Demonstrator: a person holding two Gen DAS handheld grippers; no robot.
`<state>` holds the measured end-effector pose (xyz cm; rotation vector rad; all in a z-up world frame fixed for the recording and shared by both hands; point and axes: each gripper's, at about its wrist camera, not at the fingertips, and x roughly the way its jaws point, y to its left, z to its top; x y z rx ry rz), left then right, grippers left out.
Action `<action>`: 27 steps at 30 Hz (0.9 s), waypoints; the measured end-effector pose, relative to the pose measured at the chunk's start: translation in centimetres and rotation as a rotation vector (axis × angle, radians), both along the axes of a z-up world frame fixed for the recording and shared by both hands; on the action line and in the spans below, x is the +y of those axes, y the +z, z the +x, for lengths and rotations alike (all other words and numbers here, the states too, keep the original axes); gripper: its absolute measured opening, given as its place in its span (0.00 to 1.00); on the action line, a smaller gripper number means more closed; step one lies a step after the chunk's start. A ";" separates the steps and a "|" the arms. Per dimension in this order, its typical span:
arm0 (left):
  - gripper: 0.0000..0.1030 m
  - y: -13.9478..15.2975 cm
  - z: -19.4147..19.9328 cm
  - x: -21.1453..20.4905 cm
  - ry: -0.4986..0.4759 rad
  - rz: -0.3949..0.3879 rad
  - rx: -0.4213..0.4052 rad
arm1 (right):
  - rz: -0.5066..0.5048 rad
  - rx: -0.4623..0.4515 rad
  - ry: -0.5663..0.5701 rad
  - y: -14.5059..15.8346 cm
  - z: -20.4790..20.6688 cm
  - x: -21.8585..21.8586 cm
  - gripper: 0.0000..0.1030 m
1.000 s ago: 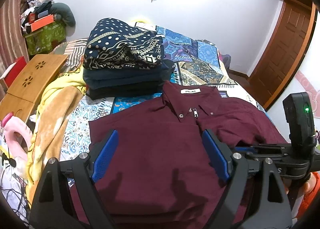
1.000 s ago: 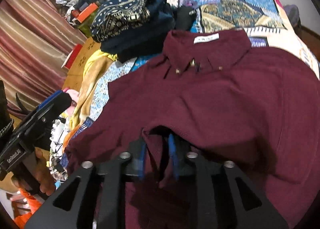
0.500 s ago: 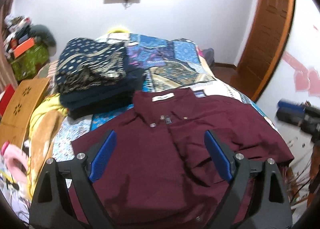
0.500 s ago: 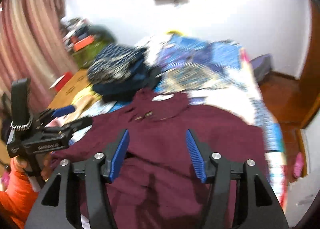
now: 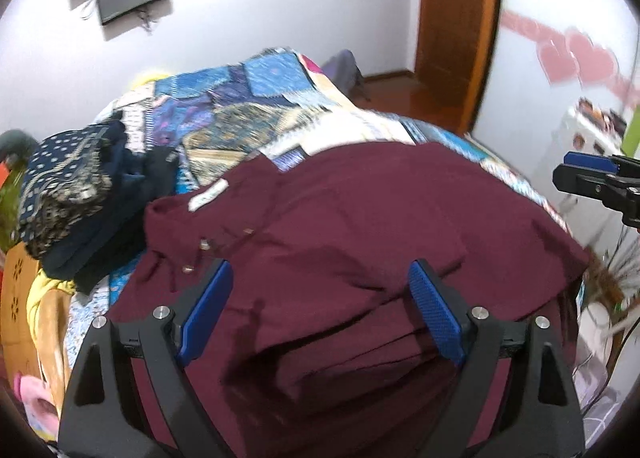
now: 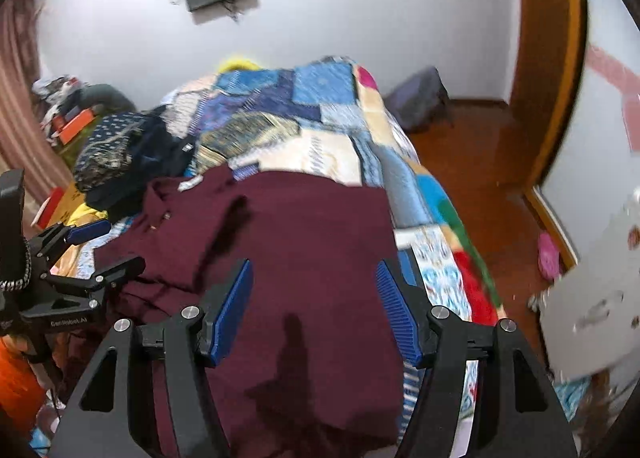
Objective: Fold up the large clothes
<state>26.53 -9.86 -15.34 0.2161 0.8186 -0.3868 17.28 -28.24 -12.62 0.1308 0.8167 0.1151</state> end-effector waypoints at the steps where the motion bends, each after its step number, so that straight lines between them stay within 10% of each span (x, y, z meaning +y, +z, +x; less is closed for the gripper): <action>1: 0.87 -0.4 0.1 -0.3 -0.010 -0.001 0.014 | 0.004 0.010 -0.008 -0.5 0.0 -0.1 0.59; 16: 0.86 -3.3 2.5 -2.3 0.011 -0.054 0.164 | 0.075 0.082 -0.024 -4.3 0.3 -0.7 0.59; 24: 0.20 -2.2 5.0 0.9 0.124 -0.180 0.172 | 0.098 0.091 -0.027 -4.4 0.6 -1.2 0.59; 27: 0.14 -1.3 5.4 3.3 0.194 -0.220 0.126 | 0.103 0.105 -0.030 -4.5 0.9 -1.3 0.59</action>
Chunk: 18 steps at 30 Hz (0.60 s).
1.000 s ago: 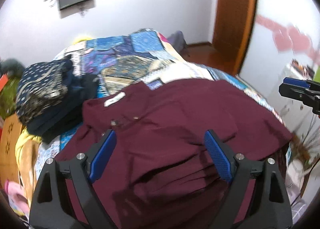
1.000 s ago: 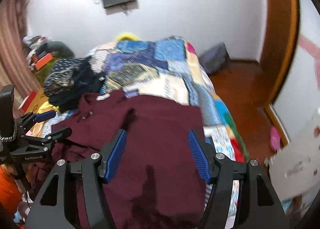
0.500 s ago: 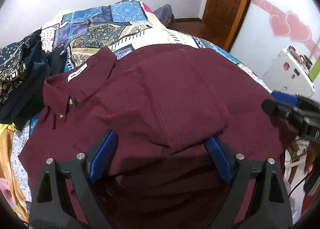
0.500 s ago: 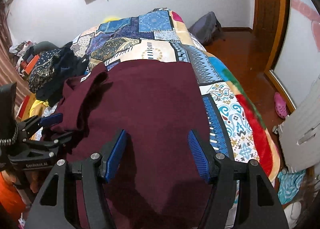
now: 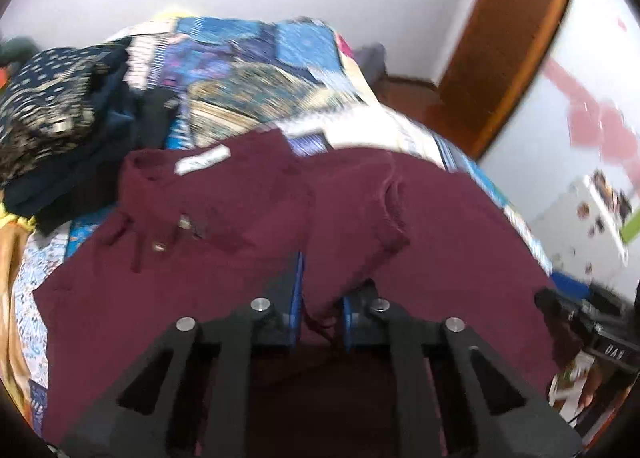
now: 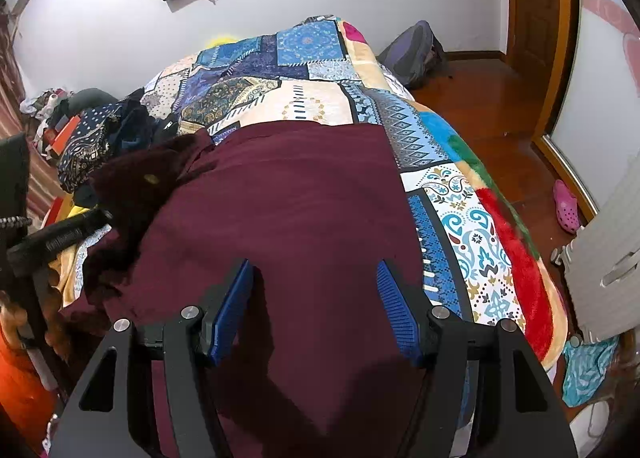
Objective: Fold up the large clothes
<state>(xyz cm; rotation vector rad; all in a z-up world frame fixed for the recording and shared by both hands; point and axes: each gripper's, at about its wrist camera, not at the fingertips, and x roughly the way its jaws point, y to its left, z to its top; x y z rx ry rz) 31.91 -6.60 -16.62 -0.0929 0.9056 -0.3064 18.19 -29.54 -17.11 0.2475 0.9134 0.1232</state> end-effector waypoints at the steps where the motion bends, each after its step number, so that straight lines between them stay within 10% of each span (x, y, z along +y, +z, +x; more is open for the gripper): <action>1: 0.12 0.6 -0.1 1.0 0.026 -0.013 -0.025 | 0.002 0.000 -0.002 0.1 0.0 0.0 0.59; 18: 0.08 9.7 -4.7 18.0 0.391 -0.090 -0.297 | -0.056 -0.071 -0.015 2.6 0.6 0.7 0.59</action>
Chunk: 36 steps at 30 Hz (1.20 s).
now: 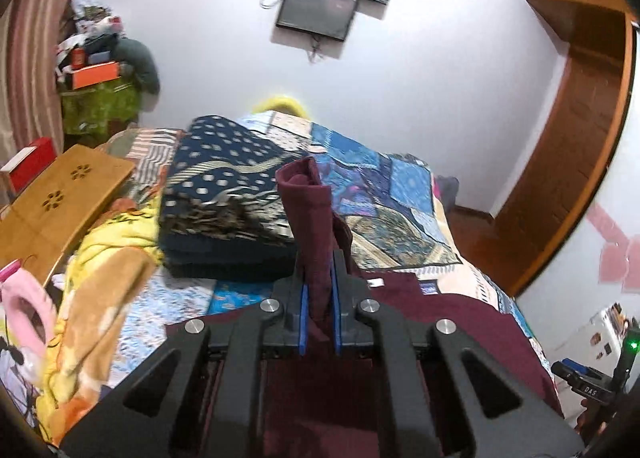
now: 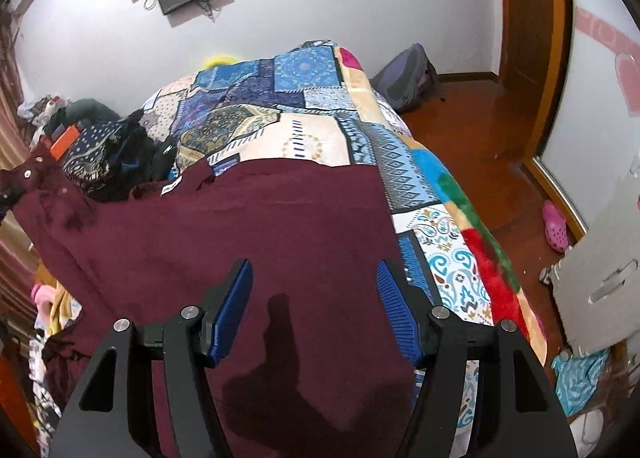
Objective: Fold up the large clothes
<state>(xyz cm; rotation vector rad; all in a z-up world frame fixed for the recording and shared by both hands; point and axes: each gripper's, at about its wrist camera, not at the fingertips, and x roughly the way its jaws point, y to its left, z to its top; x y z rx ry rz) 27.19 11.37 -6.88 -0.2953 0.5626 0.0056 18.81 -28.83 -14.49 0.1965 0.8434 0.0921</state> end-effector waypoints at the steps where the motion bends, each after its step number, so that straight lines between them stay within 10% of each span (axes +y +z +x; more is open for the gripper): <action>1: 0.08 -0.1 -0.5 0.7 0.017 0.003 -0.008 | -0.006 0.003 0.006 -0.1 0.1 0.2 0.59; 24: 0.21 -15.0 -5.6 8.3 0.043 -0.052 0.439 | -0.106 0.075 0.092 -2.4 0.1 3.0 0.59; 31: 0.29 -15.6 -5.9 10.8 0.112 -0.057 0.496 | -0.102 0.079 0.104 -2.2 0.3 3.0 0.59; 36: 0.52 -13.2 -4.9 11.6 0.110 -0.022 0.436 | -0.065 0.078 0.105 -1.6 1.0 2.3 0.59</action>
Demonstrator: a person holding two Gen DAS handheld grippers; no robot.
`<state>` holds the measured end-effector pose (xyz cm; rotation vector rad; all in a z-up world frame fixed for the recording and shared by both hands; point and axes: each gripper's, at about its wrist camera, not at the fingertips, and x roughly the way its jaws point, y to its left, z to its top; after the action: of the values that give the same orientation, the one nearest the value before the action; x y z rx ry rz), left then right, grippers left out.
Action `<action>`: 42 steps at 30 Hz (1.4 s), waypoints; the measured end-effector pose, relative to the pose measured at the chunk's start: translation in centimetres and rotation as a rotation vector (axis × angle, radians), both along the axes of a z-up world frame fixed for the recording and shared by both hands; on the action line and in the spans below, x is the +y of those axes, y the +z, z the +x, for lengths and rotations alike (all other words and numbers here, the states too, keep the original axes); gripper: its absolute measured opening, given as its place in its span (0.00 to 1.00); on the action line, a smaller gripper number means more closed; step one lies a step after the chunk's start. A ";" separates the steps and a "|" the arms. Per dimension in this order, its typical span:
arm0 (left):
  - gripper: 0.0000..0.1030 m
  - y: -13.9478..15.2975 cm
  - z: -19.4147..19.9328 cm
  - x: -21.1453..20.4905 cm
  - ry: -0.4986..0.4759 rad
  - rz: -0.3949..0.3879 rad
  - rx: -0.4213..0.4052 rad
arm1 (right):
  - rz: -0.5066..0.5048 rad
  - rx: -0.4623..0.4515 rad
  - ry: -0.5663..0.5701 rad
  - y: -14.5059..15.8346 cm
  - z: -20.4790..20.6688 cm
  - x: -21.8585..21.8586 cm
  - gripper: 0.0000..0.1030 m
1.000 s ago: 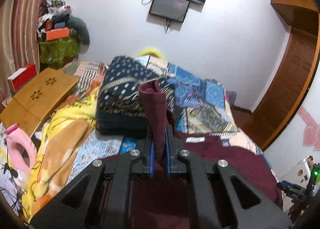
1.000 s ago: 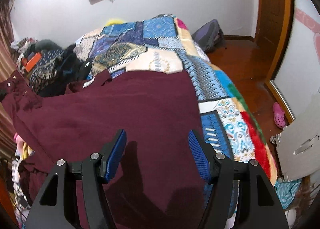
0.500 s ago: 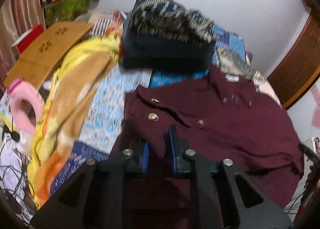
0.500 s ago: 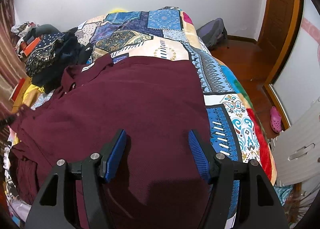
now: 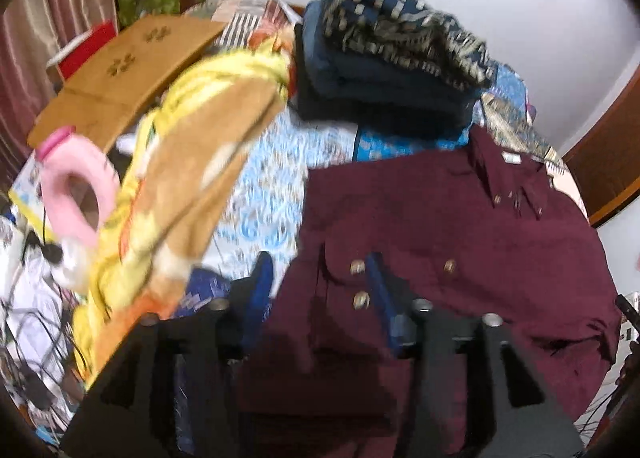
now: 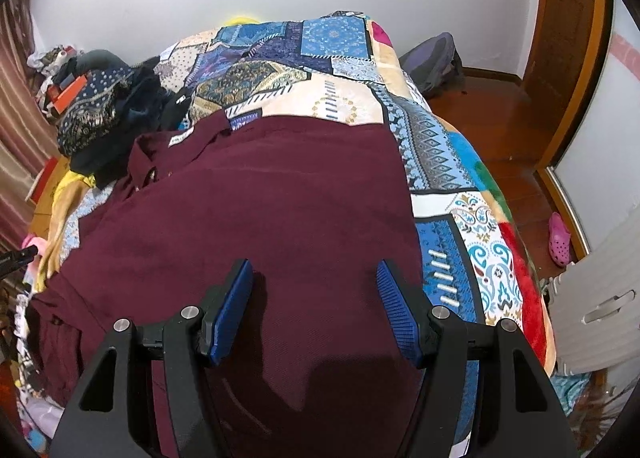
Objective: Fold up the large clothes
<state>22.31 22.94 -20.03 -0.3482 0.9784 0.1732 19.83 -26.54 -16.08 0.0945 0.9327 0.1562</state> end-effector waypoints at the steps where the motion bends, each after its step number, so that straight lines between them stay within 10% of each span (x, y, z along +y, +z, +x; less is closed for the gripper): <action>1: 0.56 0.5 0.4 0.0 -0.011 0.009 -0.012 | 0.006 -0.004 -0.003 0.2 0.1 -0.1 0.59; 13: 0.63 -2.2 8.4 3.0 -0.051 -0.111 0.104 | 0.091 -0.024 -0.048 2.6 4.0 -4.0 0.59; 23: 0.63 -10.2 10.5 6.1 0.051 -0.168 0.259 | 0.314 0.180 -0.137 -3.0 9.1 -7.1 0.59; 32: 0.62 -11.7 11.1 5.1 -0.020 -0.229 0.261 | 0.391 0.227 -0.093 -4.7 12.3 -5.8 0.50; 36: 0.55 -12.0 12.0 4.6 -0.006 -0.181 0.264 | 0.367 0.244 -0.096 -5.6 13.1 -5.4 0.37; 42: 0.09 -10.4 12.7 1.9 -0.090 -0.064 0.232 | 0.422 0.253 -0.115 -5.2 13.2 -6.9 0.12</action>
<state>35.05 24.79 -30.45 -0.3465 1.2286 0.1016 32.98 -33.43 -21.23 0.5674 1.1318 0.2362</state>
